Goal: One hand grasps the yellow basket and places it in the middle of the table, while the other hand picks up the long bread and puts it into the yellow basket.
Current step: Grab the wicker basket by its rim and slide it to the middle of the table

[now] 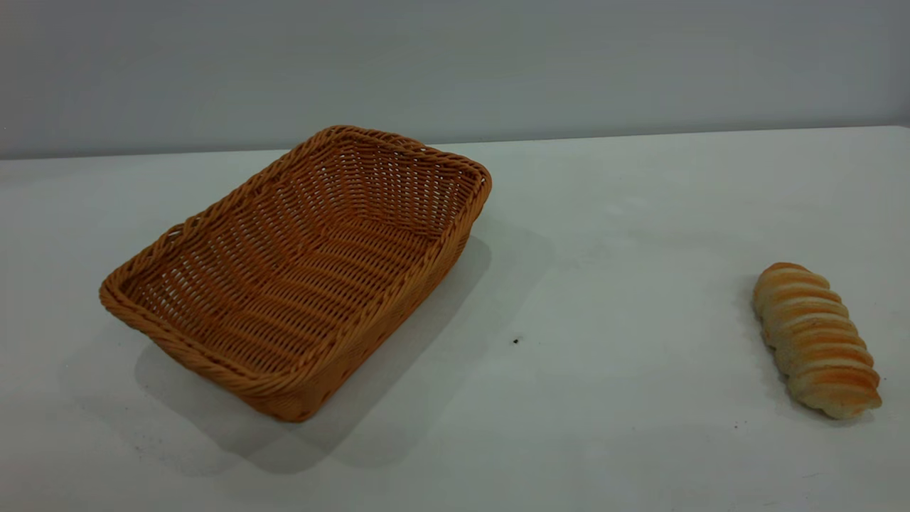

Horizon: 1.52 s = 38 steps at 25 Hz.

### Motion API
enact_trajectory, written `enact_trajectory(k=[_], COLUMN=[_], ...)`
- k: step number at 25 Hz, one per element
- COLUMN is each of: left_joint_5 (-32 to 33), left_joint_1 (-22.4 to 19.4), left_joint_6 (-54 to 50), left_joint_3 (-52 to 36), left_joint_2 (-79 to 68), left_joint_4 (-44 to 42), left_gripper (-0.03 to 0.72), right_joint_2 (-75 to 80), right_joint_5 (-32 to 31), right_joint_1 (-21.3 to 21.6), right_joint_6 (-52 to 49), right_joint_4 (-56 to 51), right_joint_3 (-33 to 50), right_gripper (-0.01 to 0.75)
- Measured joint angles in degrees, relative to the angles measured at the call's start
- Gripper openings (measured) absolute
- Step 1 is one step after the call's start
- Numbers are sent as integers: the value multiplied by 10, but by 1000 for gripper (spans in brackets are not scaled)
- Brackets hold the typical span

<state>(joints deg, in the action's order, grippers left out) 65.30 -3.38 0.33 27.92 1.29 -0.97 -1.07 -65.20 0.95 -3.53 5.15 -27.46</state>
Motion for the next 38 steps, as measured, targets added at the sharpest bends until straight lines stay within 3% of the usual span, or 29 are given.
enact_trajectory(k=[32,38], left_joint_5=[0,0], left_joint_1=[2,51], left_joint_6=[-3,-3], left_joint_3=[0,0], left_joint_2=[0,0], left_joint_4=[0,0], left_gripper=[585,585], right_joint_2=[0,0], right_joint_5=[0,0], right_joint_1=[0,-4], right_joint_6=[0,0], right_joint_4=[0,0], right_joint_3=[0,0], right_gripper=[376,376])
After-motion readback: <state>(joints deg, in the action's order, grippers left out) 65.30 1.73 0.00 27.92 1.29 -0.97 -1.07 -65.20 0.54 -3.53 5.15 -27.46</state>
